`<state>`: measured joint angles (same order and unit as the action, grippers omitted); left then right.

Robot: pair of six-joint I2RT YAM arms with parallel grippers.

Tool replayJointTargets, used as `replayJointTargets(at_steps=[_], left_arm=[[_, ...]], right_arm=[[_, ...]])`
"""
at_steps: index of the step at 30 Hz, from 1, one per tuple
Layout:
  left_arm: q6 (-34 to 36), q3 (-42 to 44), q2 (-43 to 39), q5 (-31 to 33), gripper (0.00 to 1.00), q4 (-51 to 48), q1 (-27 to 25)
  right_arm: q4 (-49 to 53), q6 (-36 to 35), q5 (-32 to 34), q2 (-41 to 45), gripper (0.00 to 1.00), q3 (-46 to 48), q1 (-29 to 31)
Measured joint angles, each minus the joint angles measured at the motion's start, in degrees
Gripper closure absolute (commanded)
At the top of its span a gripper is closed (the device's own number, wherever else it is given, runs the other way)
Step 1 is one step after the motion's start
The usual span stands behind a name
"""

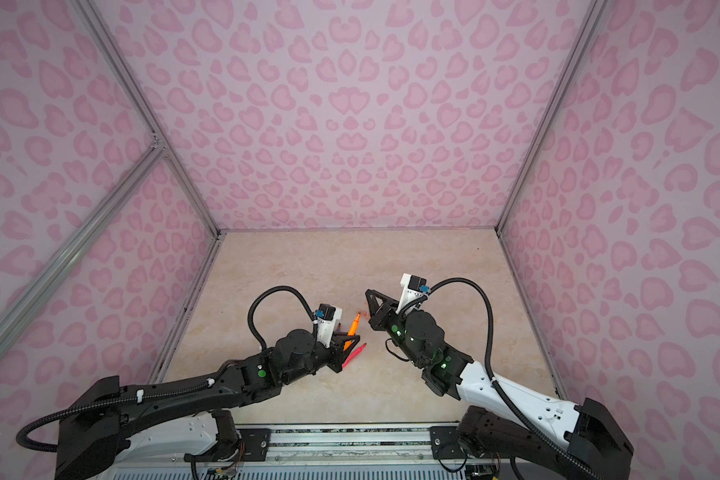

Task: Insert the pens into the pen caps
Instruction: 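Bring the held cap over the orange marker tip held by the left gripper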

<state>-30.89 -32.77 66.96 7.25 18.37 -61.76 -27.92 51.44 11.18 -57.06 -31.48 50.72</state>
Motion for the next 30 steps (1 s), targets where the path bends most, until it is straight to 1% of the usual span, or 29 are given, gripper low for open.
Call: replayJointTargets(at_steps=[6, 10, 18, 30], left_arm=[[0.1, 0.0, -0.2, -1.0, 0.97, 0.2, 0.0], [0.1, 0.0, -0.7, -1.0, 0.97, 0.2, 0.0], [0.1, 0.0, -0.9, -1.0, 0.97, 0.5, 0.0], [0.1, -0.2, -0.9, -1.0, 0.97, 0.6, 0.0]], right_arm=[[-2.1, 0.3, 2.3, -0.2, 1.0, 0.9, 0.9], [-2.7, 0.4, 2.7, -1.3, 1.0, 0.9, 0.9], [-4.1, 1.1, 2.7, -3.2, 1.0, 1.0, 1.0], [-6.7, 1.5, 2.5, -5.1, 1.0, 2.4, 2.9]])
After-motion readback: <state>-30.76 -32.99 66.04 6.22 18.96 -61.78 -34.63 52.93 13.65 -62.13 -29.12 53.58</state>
